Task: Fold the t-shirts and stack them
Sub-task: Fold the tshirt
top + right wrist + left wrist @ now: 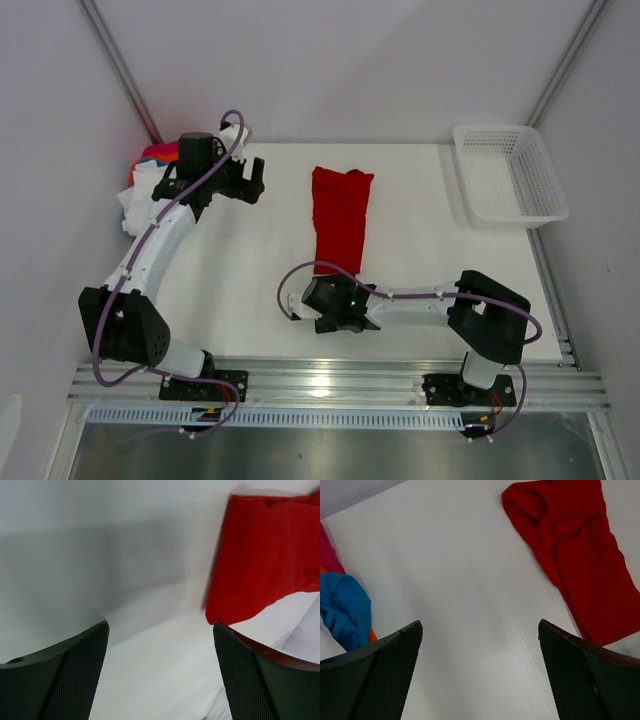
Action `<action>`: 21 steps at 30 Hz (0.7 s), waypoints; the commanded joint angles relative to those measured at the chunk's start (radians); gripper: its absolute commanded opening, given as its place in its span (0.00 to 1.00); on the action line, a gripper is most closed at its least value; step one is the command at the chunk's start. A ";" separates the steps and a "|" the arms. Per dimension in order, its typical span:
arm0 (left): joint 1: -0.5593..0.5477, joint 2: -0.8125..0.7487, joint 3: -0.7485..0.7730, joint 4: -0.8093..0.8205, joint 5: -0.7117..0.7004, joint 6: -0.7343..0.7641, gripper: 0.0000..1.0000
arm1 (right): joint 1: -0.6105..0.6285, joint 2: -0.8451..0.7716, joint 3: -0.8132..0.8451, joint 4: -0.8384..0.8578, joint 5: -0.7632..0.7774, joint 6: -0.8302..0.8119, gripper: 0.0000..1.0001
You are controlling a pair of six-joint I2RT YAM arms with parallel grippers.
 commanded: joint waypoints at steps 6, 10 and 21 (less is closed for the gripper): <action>0.006 -0.037 0.013 0.040 -0.024 -0.008 0.99 | -0.102 0.165 0.001 0.167 -0.015 -0.063 0.89; 0.006 -0.038 0.001 0.045 -0.035 -0.003 0.99 | -0.172 0.255 0.044 0.227 -0.010 -0.115 0.89; 0.006 -0.037 -0.003 0.054 -0.053 0.011 0.99 | -0.272 0.322 0.083 0.228 0.002 -0.175 0.71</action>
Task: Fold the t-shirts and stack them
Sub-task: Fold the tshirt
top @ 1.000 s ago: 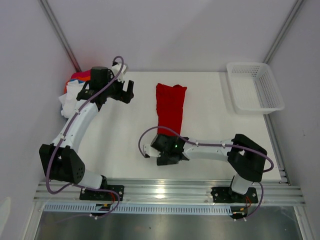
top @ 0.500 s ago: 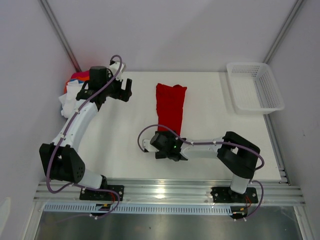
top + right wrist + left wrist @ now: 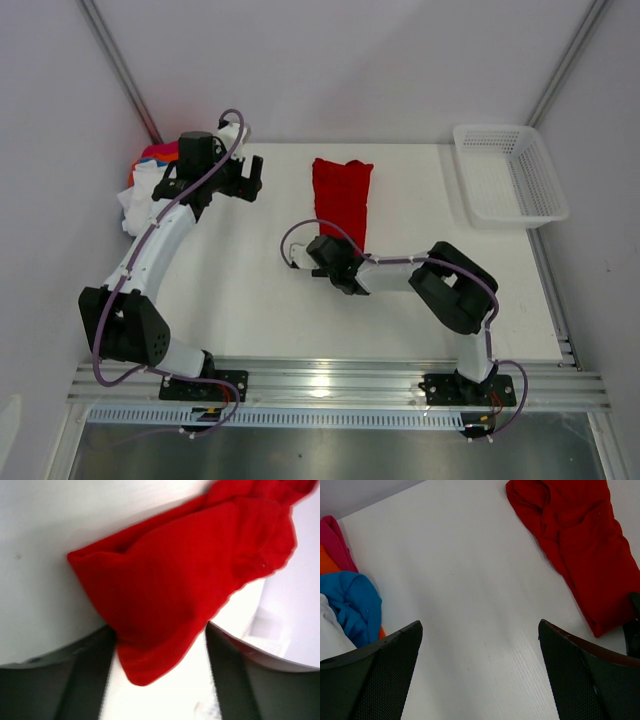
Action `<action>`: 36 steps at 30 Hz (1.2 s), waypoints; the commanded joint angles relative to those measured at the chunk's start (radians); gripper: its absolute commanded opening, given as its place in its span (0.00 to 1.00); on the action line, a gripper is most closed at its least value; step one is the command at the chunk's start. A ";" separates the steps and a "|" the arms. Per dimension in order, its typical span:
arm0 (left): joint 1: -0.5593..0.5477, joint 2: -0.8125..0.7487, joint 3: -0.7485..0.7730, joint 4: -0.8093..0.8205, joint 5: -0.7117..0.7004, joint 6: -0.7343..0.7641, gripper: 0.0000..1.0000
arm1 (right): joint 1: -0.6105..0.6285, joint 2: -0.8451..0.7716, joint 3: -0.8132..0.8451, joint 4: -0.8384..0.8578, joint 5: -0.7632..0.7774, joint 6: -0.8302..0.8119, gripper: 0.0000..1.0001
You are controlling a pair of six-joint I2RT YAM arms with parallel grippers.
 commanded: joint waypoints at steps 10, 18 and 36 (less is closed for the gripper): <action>0.004 -0.027 0.013 0.022 -0.001 0.009 0.99 | 0.053 -0.097 0.146 -0.781 -0.606 0.244 0.00; 0.004 -0.018 0.036 0.002 -0.005 0.011 0.99 | 0.136 -0.110 0.367 -1.289 -1.072 0.177 0.00; 0.004 -0.024 0.036 -0.009 -0.005 0.017 0.99 | -0.029 -0.006 0.814 -1.420 -0.837 0.163 0.00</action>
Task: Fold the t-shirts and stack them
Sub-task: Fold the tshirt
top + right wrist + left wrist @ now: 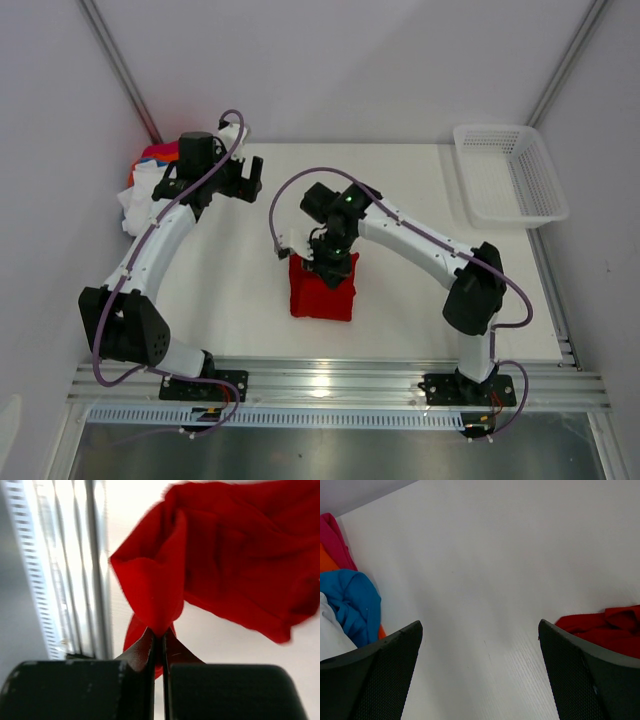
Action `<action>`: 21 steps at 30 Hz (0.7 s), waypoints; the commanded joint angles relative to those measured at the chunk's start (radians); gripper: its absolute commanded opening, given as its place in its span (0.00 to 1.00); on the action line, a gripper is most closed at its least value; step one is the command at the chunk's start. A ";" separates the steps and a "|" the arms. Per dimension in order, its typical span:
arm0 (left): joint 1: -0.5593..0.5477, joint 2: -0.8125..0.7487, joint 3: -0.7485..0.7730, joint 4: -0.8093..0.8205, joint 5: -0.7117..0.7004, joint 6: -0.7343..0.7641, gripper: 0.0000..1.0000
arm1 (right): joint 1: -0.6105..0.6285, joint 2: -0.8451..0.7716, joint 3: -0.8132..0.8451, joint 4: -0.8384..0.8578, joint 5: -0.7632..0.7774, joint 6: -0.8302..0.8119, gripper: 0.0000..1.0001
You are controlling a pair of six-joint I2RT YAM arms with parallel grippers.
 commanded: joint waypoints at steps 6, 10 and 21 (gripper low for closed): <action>0.004 -0.012 0.030 0.004 -0.005 0.020 0.99 | -0.038 0.103 0.113 0.101 0.378 0.004 0.00; 0.004 -0.004 0.033 0.004 -0.003 0.020 0.99 | -0.056 0.128 0.116 0.181 0.441 0.003 0.00; 0.004 0.017 0.035 -0.001 0.003 0.021 0.99 | -0.096 0.146 0.093 0.344 0.495 -0.008 0.00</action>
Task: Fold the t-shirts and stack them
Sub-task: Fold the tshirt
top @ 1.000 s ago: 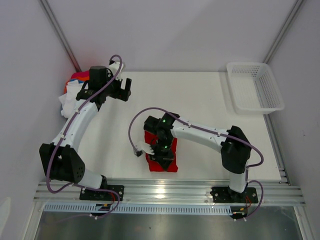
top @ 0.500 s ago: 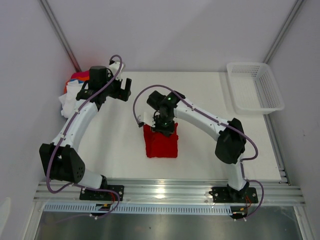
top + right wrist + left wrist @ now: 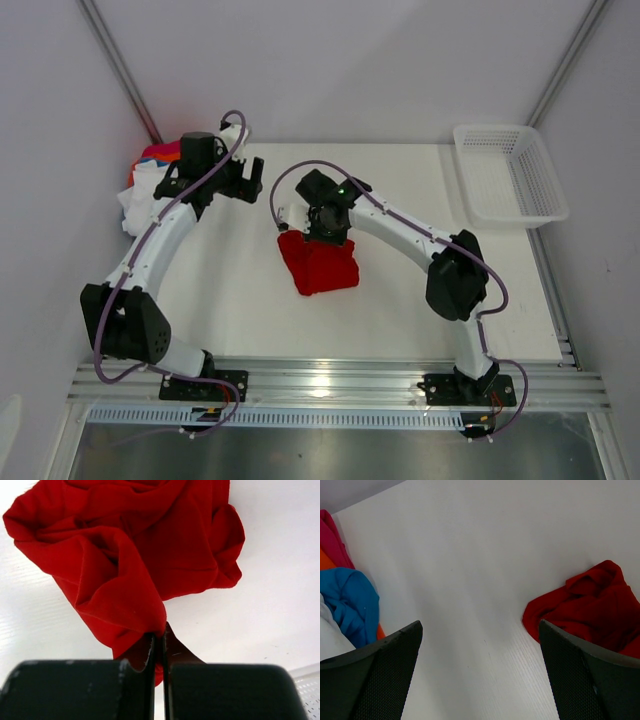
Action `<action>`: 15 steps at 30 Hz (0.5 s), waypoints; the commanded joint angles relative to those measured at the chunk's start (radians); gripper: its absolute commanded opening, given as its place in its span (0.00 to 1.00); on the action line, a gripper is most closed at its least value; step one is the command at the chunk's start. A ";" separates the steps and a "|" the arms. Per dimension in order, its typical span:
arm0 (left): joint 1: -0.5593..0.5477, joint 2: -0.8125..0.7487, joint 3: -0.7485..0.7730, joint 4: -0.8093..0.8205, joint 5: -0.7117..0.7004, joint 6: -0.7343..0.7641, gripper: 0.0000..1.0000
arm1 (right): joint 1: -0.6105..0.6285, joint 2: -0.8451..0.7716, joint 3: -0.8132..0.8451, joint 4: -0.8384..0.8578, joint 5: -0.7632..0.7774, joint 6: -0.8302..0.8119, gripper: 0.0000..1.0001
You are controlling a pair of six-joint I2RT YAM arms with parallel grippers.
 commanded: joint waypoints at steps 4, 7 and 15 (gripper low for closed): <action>0.004 0.015 0.041 -0.004 0.006 0.015 0.99 | -0.026 -0.003 0.082 0.036 -0.093 -0.004 0.00; 0.004 0.019 0.046 -0.007 0.012 0.014 0.99 | -0.031 -0.006 0.126 -0.018 -0.197 -0.003 0.00; -0.008 0.068 0.078 -0.059 0.030 0.023 0.99 | -0.014 0.058 0.371 -0.236 -0.496 0.043 0.00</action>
